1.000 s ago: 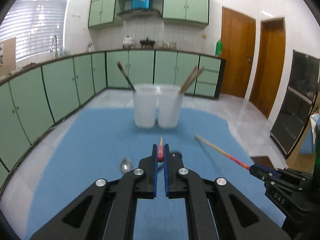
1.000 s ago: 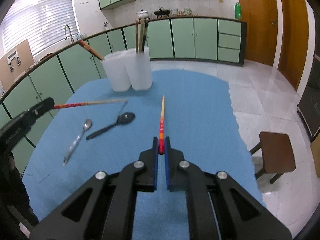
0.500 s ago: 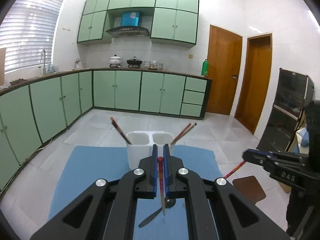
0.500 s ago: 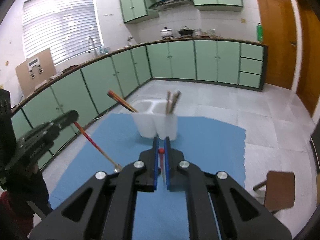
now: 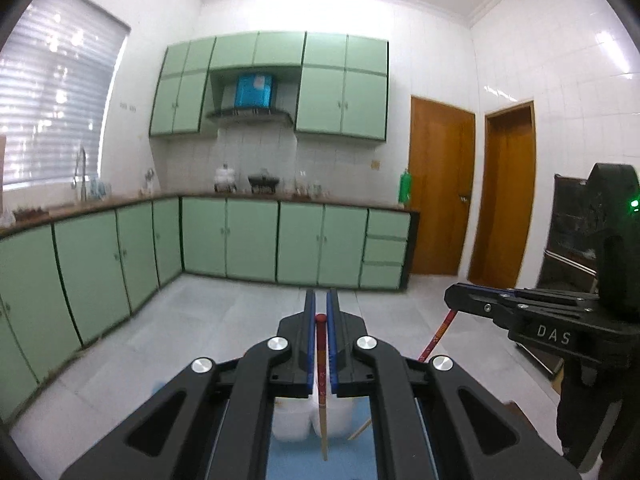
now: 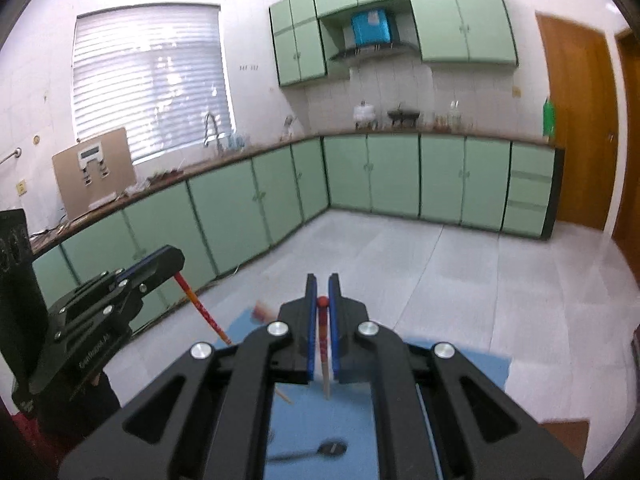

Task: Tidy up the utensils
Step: 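Carry both red-patterned chopsticks up and insert them into the white holder, then open both grippers and pull them back toward the spoons on the mat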

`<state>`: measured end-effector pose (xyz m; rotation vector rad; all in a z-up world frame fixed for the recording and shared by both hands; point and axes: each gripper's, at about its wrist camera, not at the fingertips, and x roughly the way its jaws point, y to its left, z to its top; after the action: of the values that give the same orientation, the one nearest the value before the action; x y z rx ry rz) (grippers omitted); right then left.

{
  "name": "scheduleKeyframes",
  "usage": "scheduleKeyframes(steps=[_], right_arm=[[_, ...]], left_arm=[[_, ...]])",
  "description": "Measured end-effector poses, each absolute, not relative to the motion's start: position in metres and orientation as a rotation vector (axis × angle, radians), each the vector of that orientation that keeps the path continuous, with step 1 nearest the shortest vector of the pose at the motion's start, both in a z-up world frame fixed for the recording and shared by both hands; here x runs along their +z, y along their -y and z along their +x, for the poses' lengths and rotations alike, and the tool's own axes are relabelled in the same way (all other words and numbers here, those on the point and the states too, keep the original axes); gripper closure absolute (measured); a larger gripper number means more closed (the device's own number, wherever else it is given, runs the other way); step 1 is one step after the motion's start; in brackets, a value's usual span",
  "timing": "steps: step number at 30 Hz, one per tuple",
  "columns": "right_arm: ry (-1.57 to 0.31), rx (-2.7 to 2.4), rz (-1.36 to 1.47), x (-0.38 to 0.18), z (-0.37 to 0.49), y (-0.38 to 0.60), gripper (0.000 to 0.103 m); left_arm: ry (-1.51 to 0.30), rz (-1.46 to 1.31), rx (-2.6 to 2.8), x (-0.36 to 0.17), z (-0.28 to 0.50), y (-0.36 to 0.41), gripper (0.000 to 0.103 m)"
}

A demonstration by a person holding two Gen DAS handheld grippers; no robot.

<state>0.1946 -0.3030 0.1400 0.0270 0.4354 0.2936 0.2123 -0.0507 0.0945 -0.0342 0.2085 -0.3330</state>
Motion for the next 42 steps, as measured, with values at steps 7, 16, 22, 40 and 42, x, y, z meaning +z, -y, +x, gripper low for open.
scheduleKeyframes(steps=[7,16,22,40,42], right_arm=[[-0.413,0.235,0.055,0.136,0.263,0.314,0.098],[-0.546,0.202,0.048,0.066,0.315,0.312,0.098],[-0.59,0.17,0.049,0.039,0.307,0.313,0.086],[-0.529,0.032,0.157,0.022,0.177,0.361,0.021],[-0.558,0.016,0.178,0.007,0.161,0.361,0.02]], left_arm=[[-0.149,-0.036,-0.286,0.11,0.28,0.065,0.098],[-0.261,-0.009,-0.252,0.055,0.347,0.083,0.098],[-0.348,0.01,-0.255,0.027,0.358,0.083,0.097],[-0.295,-0.003,-0.224,0.035,0.246,0.048,0.044],[-0.316,-0.009,-0.211,0.022,0.227,0.041,0.039]])
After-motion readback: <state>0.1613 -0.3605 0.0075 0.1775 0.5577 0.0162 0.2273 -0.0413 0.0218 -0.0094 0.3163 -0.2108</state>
